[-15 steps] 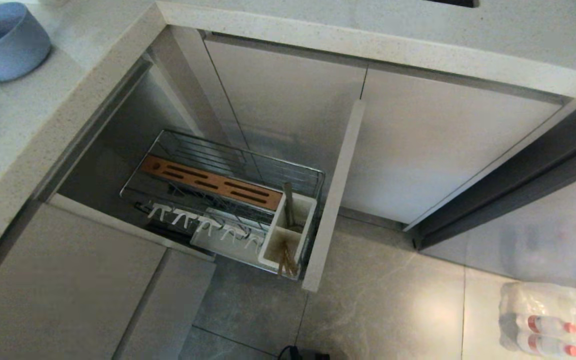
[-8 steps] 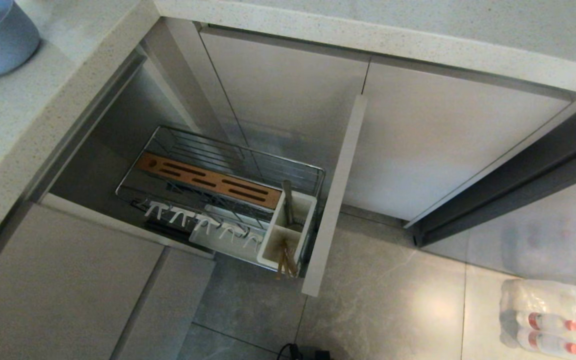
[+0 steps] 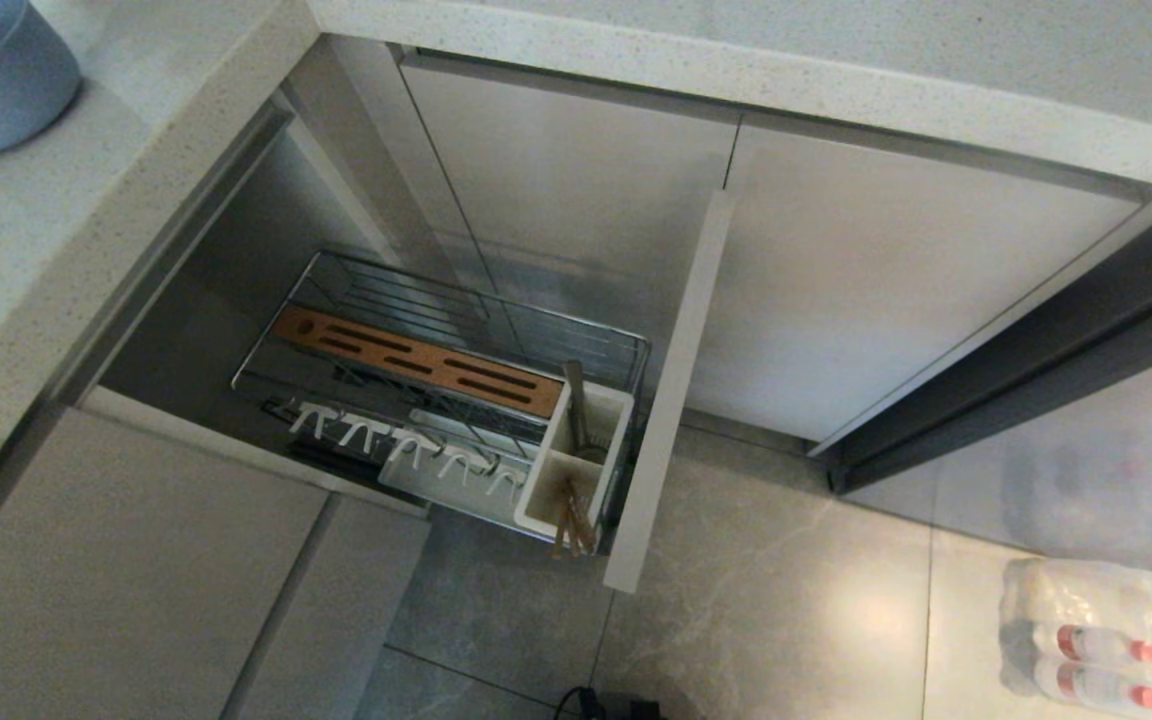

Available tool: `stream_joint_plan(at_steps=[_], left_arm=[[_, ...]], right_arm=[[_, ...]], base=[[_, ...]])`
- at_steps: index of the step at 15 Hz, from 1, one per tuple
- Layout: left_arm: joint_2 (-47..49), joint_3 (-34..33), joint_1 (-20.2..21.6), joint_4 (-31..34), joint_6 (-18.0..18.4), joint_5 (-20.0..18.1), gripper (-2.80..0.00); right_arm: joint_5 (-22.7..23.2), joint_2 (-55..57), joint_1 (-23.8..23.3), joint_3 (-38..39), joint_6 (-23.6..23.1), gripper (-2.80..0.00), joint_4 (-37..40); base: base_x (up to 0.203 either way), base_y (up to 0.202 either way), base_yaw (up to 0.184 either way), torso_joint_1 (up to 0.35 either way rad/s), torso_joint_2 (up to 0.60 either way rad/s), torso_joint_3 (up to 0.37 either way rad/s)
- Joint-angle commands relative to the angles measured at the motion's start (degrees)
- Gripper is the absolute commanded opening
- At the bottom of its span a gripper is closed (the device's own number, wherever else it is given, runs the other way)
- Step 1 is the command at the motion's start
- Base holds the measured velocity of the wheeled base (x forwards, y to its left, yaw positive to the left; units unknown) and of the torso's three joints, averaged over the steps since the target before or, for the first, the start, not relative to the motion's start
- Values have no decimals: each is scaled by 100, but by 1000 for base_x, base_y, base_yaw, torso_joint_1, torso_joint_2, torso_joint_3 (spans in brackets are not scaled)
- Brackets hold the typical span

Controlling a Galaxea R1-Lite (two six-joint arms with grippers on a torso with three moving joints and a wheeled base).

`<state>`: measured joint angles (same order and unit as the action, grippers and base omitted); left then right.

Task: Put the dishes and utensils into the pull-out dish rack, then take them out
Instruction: Pick up the bowl and place it in the cupboard

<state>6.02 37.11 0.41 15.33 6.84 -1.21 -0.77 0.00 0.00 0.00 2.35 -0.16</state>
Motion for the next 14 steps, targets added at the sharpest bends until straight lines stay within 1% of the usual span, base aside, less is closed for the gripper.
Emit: stream_joint_plan(at_steps=[1, 3, 4, 6, 7, 9, 11, 12, 14], left_arm=[[1032, 1162, 38, 183, 26, -13, -280], [2343, 2487, 126, 237, 25, -27, -280], [2977, 3026, 154, 198, 10, -32, -280], [4081, 3847, 136, 35, -42, -29, -280], [4638, 4154, 128, -102, -179, -11, -280], [5590, 4623, 135, -430, -712, 149, -280], [6379, 4826, 161, -969, -1392, 592, -280], [6724, 4919, 217, -1291, -1571, 789, -280], [7229, 5070, 484, -1918, -1735, 1171, -280]], right_arm=[[-2, 9, 0, 0, 2, -280, -2], [-2, 9, 0, 0, 2, -280, -2], [-2, 9, 0, 0, 2, -280, -2], [-2, 7, 0, 0, 2, -280, -2], [-2, 9, 0, 0, 2, -280, -2], [-2, 9, 0, 0, 2, -280, -2], [-2, 9, 0, 0, 2, -280, -2], [-2, 9, 0, 0, 2, -280, -2], [-2, 9, 0, 0, 2, -280, -2]], base=[[0, 0, 0, 0, 0, 0], [0, 0, 0, 0, 0, 0], [0, 0, 0, 0, 0, 0], [0, 0, 0, 0, 0, 0], [0, 0, 0, 0, 0, 0], [0, 0, 0, 0, 0, 0], [0, 0, 0, 0, 0, 0], [0, 0, 0, 0, 0, 0], [0, 0, 0, 0, 0, 0]])
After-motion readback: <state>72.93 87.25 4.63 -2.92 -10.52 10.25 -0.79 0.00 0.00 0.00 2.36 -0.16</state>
